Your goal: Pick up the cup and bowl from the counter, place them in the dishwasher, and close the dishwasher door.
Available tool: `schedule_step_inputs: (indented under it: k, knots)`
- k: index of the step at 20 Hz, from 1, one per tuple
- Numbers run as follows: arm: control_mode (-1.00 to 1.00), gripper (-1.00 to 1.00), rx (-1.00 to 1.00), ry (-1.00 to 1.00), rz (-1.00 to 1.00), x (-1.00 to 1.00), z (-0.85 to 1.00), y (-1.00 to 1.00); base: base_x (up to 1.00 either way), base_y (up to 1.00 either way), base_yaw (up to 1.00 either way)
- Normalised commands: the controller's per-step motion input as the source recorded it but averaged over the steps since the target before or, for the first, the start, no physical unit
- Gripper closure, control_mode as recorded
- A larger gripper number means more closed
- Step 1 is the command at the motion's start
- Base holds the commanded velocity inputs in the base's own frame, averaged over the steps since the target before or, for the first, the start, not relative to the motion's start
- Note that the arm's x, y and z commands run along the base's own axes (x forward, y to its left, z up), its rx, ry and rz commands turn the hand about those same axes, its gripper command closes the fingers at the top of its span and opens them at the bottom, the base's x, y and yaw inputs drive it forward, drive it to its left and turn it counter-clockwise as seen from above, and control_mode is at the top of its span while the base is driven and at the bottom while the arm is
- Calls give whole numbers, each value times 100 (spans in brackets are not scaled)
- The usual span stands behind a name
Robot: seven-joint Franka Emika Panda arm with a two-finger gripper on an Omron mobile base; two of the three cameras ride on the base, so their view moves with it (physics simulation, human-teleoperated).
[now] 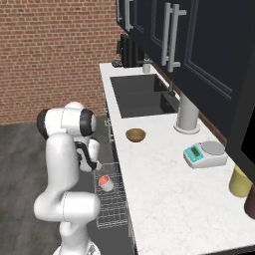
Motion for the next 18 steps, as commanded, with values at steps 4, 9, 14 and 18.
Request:
schedule_step_inputs:
  k: [4,9,14,18]
  knots:
    - [-100,-100,0,-15,5,-72,100,23,0,0,0]
    - [-100,-100,0,-8,4,-54,100,14,0,0,0]
    - [-100,-100,0,0,9,-31,100,1,0,0,0]
    - [-100,-100,0,0,9,-15,100,4,0,0,0]
